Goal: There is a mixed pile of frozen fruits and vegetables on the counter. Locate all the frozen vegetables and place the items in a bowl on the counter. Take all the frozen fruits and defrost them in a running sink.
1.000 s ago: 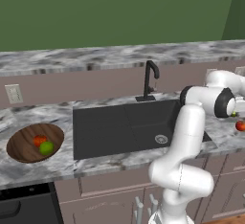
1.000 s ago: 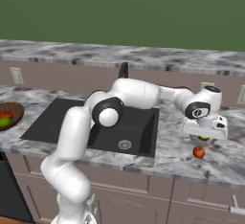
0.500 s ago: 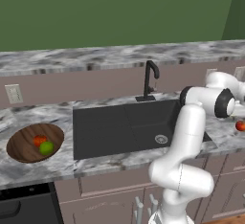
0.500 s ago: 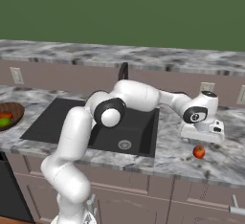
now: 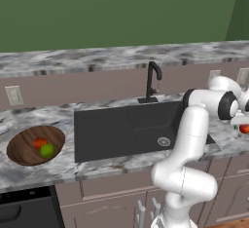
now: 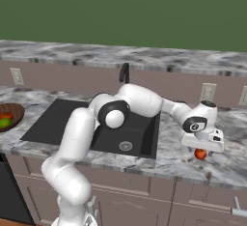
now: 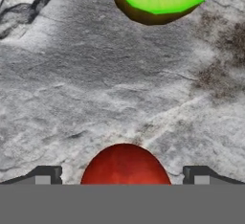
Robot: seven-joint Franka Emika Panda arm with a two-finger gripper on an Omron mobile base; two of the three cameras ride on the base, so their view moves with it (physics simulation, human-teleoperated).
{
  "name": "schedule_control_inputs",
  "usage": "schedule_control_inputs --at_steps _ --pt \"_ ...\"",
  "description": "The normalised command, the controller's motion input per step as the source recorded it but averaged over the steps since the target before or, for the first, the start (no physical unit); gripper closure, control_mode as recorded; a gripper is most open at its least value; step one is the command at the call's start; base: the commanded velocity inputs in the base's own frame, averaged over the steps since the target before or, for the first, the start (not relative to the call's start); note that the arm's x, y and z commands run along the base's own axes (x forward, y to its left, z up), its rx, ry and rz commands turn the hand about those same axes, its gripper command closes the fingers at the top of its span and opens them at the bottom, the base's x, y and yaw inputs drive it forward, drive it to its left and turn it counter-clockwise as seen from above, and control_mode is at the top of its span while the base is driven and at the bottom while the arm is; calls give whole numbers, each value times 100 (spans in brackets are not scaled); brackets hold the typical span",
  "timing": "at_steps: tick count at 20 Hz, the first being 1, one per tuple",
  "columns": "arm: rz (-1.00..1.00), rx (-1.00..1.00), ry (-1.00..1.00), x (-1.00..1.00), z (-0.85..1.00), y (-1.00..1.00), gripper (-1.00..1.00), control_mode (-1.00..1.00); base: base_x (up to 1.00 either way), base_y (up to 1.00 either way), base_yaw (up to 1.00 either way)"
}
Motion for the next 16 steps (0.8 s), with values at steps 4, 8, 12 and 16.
schedule_control_inputs --at_steps 4,8,12,16 --pt "0 0 4 0 -33 -4 -100 -100 0 0 0" --pt "0 0 0 0 -18 0 100 -100 0 0 0" --pt "-1 0 -1 0 -3 0 100 -100 0 0 0" --pt "-1 0 -1 -3 0 3 100 -100 0 0 0"
